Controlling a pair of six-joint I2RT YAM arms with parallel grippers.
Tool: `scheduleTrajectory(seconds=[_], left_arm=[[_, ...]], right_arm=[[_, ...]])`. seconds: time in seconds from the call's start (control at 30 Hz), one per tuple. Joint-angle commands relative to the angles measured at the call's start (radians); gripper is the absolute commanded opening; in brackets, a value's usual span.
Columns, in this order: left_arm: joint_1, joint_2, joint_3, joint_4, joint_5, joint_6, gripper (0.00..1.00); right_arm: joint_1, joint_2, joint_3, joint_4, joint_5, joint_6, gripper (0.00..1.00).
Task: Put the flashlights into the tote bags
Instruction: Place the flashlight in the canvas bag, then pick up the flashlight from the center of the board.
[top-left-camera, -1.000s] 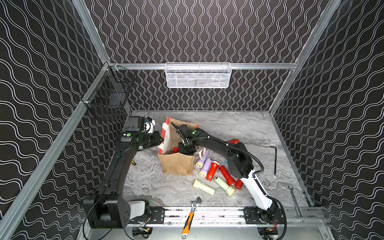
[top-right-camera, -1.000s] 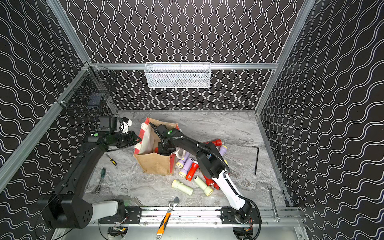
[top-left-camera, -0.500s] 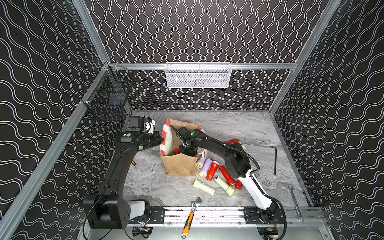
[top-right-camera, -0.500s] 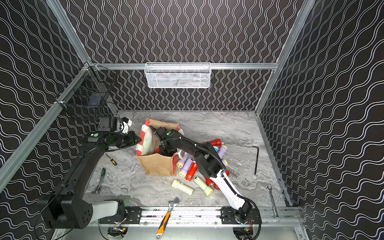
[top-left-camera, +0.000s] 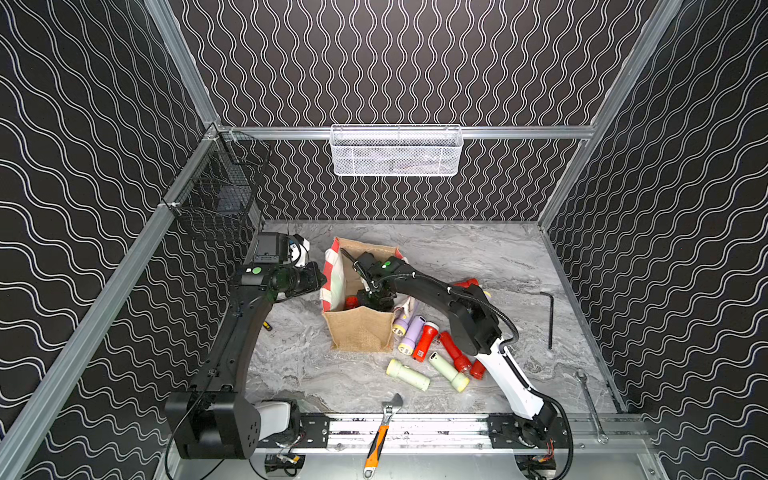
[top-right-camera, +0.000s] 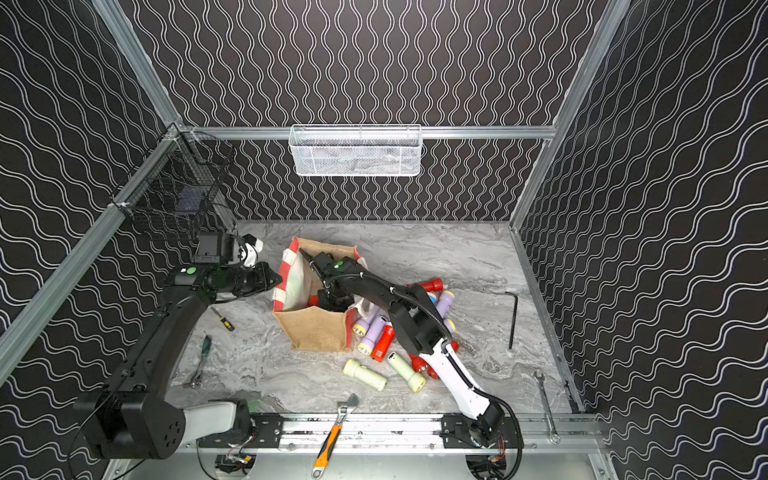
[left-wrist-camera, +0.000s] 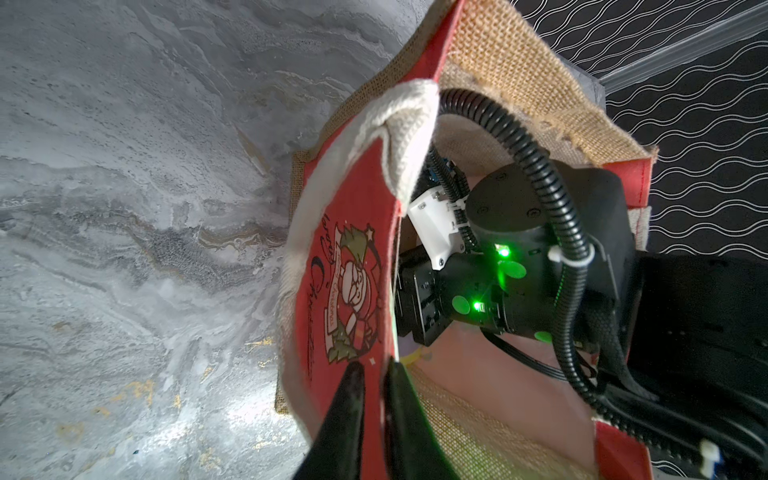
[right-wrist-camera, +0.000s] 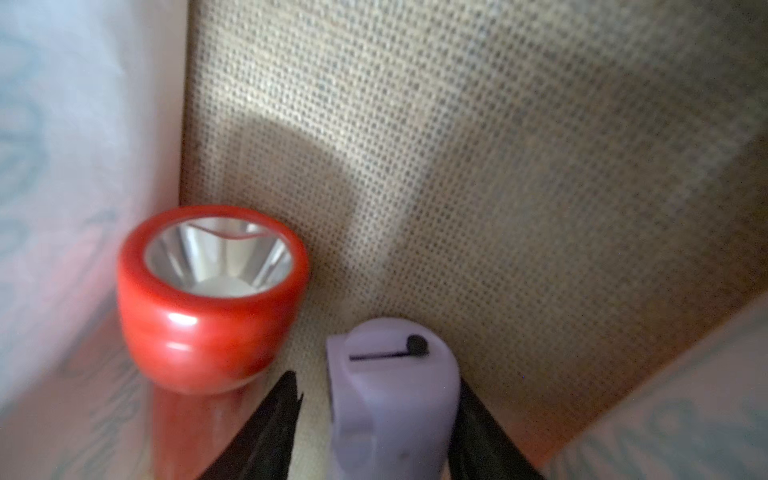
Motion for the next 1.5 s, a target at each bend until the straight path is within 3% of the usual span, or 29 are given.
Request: scheduleTrajectory(seconds=[0.0, 0.37, 0.63, 0.83, 1.1, 1.23, 1.47], left_arm=[[0.000, -0.001, 0.006, 0.013, -0.017, 0.004, 0.17], [0.000, -0.009, 0.008, 0.010, -0.052, 0.000, 0.17], [0.000, -0.029, 0.015, 0.015, -0.075, -0.004, 0.16], [0.006, -0.008, 0.020, -0.003, -0.113, 0.009, 0.16], [0.024, -0.013, 0.033, 0.009, -0.126, -0.002, 0.12], [0.023, 0.004, 0.032, 0.009, -0.112, 0.004, 0.12], [0.024, 0.013, 0.032, 0.004, -0.124, 0.010, 0.12]], right_arm=[[-0.009, -0.015, 0.030, -0.046, 0.021, -0.008, 0.59], [-0.023, -0.244, -0.030, 0.060, 0.007, -0.031, 0.75], [-0.030, -0.432, -0.097, 0.083, 0.004, -0.056, 0.74], [-0.079, -0.692, -0.300, 0.221, 0.089, -0.052, 0.74], [-0.249, -1.005, -0.708, 0.338, 0.119, 0.136, 0.74], [-0.329, -1.031, -0.803, 0.304, 0.141, 0.120, 0.73], [-0.377, -0.957, -0.827, 0.303, 0.140, 0.144, 0.72]])
